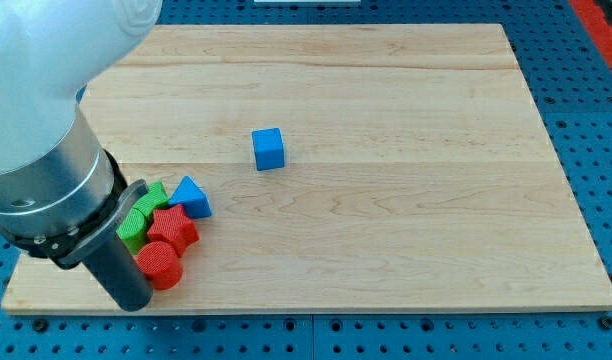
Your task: Push the blue cube closer to the red circle
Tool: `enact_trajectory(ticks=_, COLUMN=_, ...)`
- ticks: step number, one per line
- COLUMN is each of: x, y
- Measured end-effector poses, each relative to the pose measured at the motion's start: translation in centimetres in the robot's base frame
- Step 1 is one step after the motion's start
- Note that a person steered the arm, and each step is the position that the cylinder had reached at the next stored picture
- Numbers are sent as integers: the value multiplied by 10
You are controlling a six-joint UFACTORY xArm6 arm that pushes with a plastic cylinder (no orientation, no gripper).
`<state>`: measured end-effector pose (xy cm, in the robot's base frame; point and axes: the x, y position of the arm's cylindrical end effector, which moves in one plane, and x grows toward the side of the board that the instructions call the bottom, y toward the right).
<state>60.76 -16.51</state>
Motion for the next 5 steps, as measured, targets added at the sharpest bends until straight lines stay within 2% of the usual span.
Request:
enact_trajectory(ticks=3, x=3, y=16)
enact_trajectory(ticks=4, x=4, y=113)
enact_trajectory(ticks=5, x=-38, y=157)
